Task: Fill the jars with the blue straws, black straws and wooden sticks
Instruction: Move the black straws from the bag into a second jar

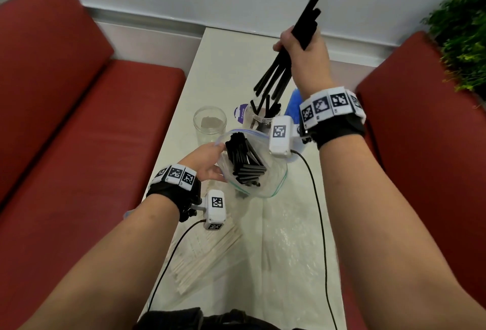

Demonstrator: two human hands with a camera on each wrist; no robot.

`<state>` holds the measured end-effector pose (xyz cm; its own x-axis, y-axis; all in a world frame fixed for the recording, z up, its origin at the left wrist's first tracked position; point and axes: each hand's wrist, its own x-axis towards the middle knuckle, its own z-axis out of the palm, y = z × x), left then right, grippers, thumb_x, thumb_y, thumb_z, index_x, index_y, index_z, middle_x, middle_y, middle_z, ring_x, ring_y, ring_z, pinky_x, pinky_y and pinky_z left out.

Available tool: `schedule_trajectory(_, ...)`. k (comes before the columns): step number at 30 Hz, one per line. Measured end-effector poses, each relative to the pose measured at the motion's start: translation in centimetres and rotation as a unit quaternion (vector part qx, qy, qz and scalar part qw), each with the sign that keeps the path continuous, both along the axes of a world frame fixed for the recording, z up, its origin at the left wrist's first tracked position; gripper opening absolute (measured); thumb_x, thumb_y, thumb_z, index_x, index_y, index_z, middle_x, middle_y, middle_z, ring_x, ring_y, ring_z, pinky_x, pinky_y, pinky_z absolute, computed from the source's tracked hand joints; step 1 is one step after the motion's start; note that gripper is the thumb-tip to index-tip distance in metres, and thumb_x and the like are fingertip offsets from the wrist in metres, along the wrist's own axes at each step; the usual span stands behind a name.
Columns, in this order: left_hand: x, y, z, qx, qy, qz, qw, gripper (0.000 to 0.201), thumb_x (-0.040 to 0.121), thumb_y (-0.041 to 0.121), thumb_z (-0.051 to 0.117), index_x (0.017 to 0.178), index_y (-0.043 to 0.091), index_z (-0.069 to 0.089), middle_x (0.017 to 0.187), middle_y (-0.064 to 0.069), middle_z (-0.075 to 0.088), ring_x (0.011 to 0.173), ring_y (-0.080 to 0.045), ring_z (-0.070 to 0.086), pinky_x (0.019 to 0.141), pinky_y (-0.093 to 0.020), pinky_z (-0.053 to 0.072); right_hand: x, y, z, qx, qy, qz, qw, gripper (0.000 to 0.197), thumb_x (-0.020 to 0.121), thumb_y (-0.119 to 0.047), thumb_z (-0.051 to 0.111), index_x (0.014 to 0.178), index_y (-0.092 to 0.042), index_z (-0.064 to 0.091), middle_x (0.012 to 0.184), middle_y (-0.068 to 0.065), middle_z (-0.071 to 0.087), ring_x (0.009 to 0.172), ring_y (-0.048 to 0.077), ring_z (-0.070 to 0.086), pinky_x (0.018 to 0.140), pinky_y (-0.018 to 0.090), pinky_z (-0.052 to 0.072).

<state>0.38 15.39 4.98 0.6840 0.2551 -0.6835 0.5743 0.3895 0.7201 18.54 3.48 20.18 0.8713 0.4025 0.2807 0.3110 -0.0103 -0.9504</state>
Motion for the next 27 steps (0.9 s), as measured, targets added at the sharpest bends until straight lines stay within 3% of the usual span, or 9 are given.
schedule_trajectory(2,0.2,0.3,-0.1,-0.003,-0.002,-0.004,1.000,0.030,0.104,0.030,0.037,0.119,0.015,0.058,0.112,-0.020,0.068,0.079,-0.034,0.071,0.062,-0.045,0.060,0.9,1.1,-1.3,0.001,-0.005,-0.023,1.000,0.009,0.098,-0.019,0.059,0.094,-0.025,0.053,0.086,0.000,0.069,0.085,0.013,0.067,0.083,0.027,0.052)
schedule_trajectory(7,0.9,0.7,-0.2,0.000,-0.002,-0.019,1.000,0.029,0.105,0.030,0.035,0.112,0.017,0.060,0.093,-0.014,0.072,0.068,-0.030,0.072,0.059,-0.041,0.058,2.4,2.9,-7.5,-0.061,0.050,-0.058,0.995,0.009,0.099,-0.014,0.058,0.096,-0.020,0.051,0.092,0.006,0.065,0.092,0.023,0.064,0.092,0.039,0.051)
schedule_trajectory(10,1.2,0.8,-0.1,0.003,-0.002,-0.031,1.000,0.033,0.105,0.031,0.034,0.123,0.016,0.057,0.104,-0.016,0.069,0.075,-0.031,0.070,0.059,-0.039,0.058,3.1,3.2,-11.1,-0.091,0.098,-0.059,0.989,0.009,0.098,-0.014,0.060,0.099,-0.019,0.052,0.096,0.006,0.065,0.092,0.021,0.062,0.090,0.039,0.052)
schedule_trajectory(13,1.6,0.8,-0.2,0.001,-0.002,-0.038,0.999,0.034,0.106,0.032,0.035,0.127,0.014,0.055,0.117,-0.022,0.066,0.087,-0.036,0.067,0.070,-0.045,0.059,3.3,3.1,-13.8,-0.114,0.116,-0.070,0.984,0.012,0.094,-0.011,0.064,0.102,-0.016,0.056,0.096,0.001,0.064,0.091,0.018,0.062,0.085,0.032,0.048)
schedule_trajectory(17,1.9,0.8,-0.3,-0.001,-0.001,-0.045,0.999,0.035,0.106,0.032,0.035,0.127,0.014,0.055,0.118,-0.022,0.066,0.093,-0.037,0.067,0.073,-0.046,0.059,3.2,3.0,-15.2,-0.148,0.129,-0.076,0.978,0.022,0.086,-0.004,0.068,0.102,-0.015,0.057,0.099,0.004,0.065,0.094,0.021,0.064,0.094,0.039,0.054)
schedule_trajectory(20,2.0,1.0,-0.3,-0.002,0.000,-0.051,0.999,0.034,0.106,0.032,0.034,0.127,0.015,0.055,0.117,-0.019,0.067,0.096,-0.040,0.068,0.069,-0.044,0.059,3.3,3.1,-14.6,-0.131,0.096,-0.071,0.984,0.032,0.085,-0.008,0.069,0.112,-0.018,0.055,0.103,0.000,0.064,0.096,0.016,0.063,0.088,0.029,0.053)
schedule_trajectory(23,2.1,1.1,-0.3,-0.004,0.003,-0.051,0.999,0.033,0.106,0.032,0.034,0.127,0.016,0.055,0.117,-0.018,0.067,0.095,-0.039,0.068,0.067,-0.044,0.059,3.4,3.1,-13.8,-0.113,0.013,-0.063,0.991,0.044,0.093,-0.012,0.060,0.135,-0.022,0.050,0.127,0.002,0.061,0.115,0.011,0.057,0.092,0.016,0.043)
schedule_trajectory(25,2.1,1.1,-0.3,-0.005,0.004,-0.050,0.999,0.033,0.106,0.031,0.034,0.126,0.016,0.056,0.114,-0.017,0.068,0.091,-0.036,0.069,0.065,-0.043,0.059,3.3,3.4,-14.1,-0.202,-0.058,-0.024,0.977,0.046,0.100,-0.010,0.047,0.146,-0.016,0.046,0.149,0.007,0.049,0.137,0.018,0.045,0.113,0.026,0.034)
schedule_trajectory(27,2.0,1.0,-0.3,-0.003,0.007,-0.050,0.999,0.033,0.106,0.031,0.034,0.126,0.016,0.056,0.110,-0.015,0.069,0.088,-0.035,0.069,0.065,-0.043,0.059,2.7,3.2,-15.1,-0.411,-0.127,0.052,0.901,0.045,0.105,-0.012,0.039,0.150,-0.013,0.042,0.163,0.013,0.029,0.152,0.025,0.022,0.125,0.043,0.014)
